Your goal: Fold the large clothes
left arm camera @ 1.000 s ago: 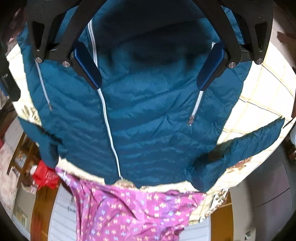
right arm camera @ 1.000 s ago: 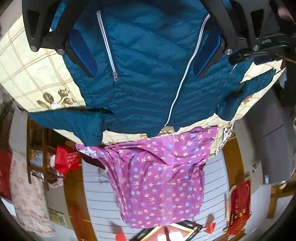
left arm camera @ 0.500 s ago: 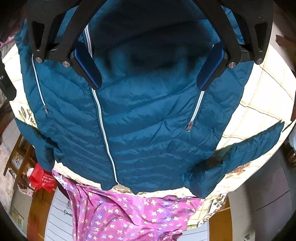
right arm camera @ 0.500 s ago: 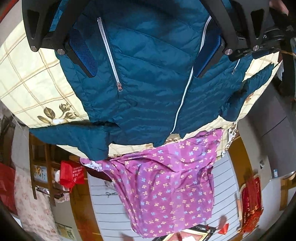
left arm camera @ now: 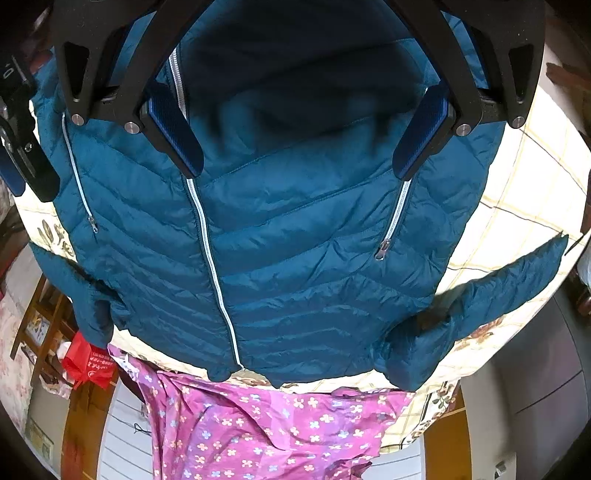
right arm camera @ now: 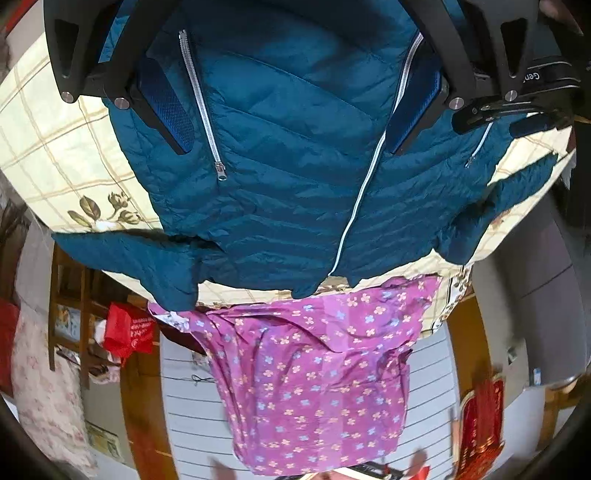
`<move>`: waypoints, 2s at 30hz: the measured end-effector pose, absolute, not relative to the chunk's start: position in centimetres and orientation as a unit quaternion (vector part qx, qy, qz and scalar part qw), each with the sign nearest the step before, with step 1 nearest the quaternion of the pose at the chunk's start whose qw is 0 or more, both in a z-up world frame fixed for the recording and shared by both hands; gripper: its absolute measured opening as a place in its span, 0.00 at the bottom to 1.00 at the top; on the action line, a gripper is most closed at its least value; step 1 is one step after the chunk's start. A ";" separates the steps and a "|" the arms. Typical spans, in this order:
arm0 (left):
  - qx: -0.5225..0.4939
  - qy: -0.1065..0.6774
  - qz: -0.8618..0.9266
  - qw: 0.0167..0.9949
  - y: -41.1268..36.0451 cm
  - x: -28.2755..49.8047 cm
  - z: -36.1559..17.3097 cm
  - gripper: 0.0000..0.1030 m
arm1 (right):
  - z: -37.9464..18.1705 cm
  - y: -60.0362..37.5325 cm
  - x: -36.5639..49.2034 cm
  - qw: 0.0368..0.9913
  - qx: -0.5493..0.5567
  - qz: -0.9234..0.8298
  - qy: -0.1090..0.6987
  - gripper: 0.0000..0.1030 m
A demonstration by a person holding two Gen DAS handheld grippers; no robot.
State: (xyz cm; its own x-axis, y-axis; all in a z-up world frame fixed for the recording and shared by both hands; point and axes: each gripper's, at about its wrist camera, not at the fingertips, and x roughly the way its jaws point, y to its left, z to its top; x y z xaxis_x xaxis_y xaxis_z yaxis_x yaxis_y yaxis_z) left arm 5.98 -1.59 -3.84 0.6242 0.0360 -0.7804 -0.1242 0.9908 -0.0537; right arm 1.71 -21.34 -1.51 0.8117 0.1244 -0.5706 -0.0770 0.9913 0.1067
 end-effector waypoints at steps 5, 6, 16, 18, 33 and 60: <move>-0.042 0.426 0.045 0.903 -2.0 6.0 -3.5 1.00 | -1.3 -21.2 1.5 0.953 0.039 0.049 0.295 1.00; -0.042 0.426 0.044 0.903 -2.0 6.0 -3.4 1.00 | -1.3 -21.3 1.5 0.953 0.042 0.049 0.295 1.00; -0.041 0.423 0.044 0.904 -2.3 5.8 -3.1 1.00 | -1.0 -21.9 1.2 0.953 0.046 0.040 0.296 1.00; -0.033 0.421 0.045 0.906 -2.5 5.7 -3.1 1.00 | -1.0 -21.8 1.1 0.953 0.046 0.042 0.296 1.00; -0.026 0.421 0.046 0.906 -2.6 5.5 -3.5 1.00 | -1.2 -21.2 1.3 0.952 0.036 0.042 0.302 1.00; -0.082 0.420 0.038 0.903 -0.4 5.2 -3.7 1.00 | -2.0 -21.8 1.9 0.946 0.045 0.035 0.319 1.00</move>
State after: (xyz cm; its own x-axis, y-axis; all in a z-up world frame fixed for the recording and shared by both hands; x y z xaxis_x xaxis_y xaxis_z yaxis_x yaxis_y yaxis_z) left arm 5.16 -0.40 -3.72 0.6447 -0.0012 -0.7644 -0.1374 0.9835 -0.1174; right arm 1.95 -21.83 -1.98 0.7936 0.0950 -0.6009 -0.0372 0.9935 0.1079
